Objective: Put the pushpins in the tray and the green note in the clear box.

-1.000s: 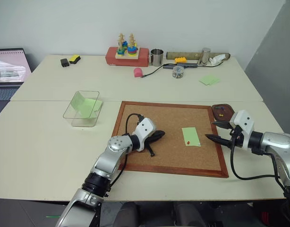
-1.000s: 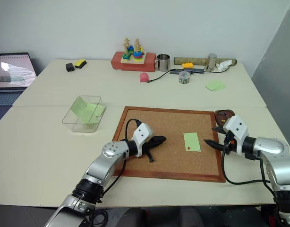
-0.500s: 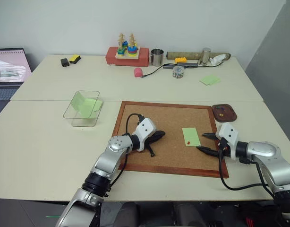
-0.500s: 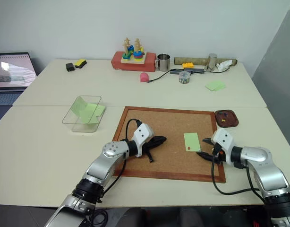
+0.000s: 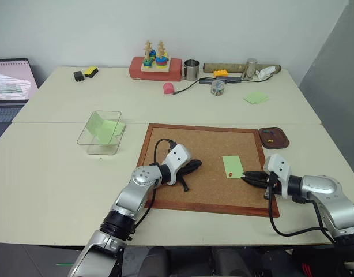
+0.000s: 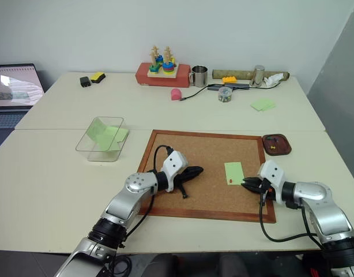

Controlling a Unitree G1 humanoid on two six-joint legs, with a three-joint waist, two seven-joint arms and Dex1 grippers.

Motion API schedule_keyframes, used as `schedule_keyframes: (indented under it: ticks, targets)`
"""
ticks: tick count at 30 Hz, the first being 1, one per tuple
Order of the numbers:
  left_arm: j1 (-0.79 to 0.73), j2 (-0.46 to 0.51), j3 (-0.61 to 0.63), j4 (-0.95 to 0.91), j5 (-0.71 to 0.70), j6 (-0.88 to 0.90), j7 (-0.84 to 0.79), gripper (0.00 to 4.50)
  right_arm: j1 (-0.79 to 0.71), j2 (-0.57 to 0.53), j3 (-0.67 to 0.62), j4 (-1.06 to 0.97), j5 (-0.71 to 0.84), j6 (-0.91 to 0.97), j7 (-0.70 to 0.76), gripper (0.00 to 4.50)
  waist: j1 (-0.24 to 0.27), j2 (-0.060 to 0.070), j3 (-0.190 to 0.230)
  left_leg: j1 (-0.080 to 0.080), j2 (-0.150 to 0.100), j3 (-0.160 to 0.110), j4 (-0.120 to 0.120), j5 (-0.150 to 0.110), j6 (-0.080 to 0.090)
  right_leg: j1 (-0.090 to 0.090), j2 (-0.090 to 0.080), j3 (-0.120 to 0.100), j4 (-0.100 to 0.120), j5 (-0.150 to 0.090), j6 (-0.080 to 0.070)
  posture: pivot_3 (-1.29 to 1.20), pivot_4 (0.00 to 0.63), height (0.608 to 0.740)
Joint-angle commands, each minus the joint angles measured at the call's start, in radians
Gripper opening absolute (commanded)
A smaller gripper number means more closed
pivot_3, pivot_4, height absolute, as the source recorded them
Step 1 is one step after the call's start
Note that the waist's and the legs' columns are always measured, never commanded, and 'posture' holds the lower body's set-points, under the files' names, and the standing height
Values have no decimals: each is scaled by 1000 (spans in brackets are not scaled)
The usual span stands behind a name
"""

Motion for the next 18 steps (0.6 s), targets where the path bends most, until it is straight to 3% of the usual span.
schedule_keyframes:
  ticks: [1, 18]
  targets:
    - [19, 17, -11, 41, 32, 22, 3, 0, 10, -7, -11, -24, 3, -7, 8, 22, 0, 0, 0, 0, 0, 0, 0, 0, 0, 0, 0, 0, 0, 0, 0, 0, 150, 740]
    - [24, 23, -23, 59, 46, 10, -4, 0, 15, -29, -69, -138, 121, 79, 50, 22, 2, 0, 0, -1, 0, 0, -1, 0, 0, 0, 0, 0, -1, 0, 0, 0, 150, 740]
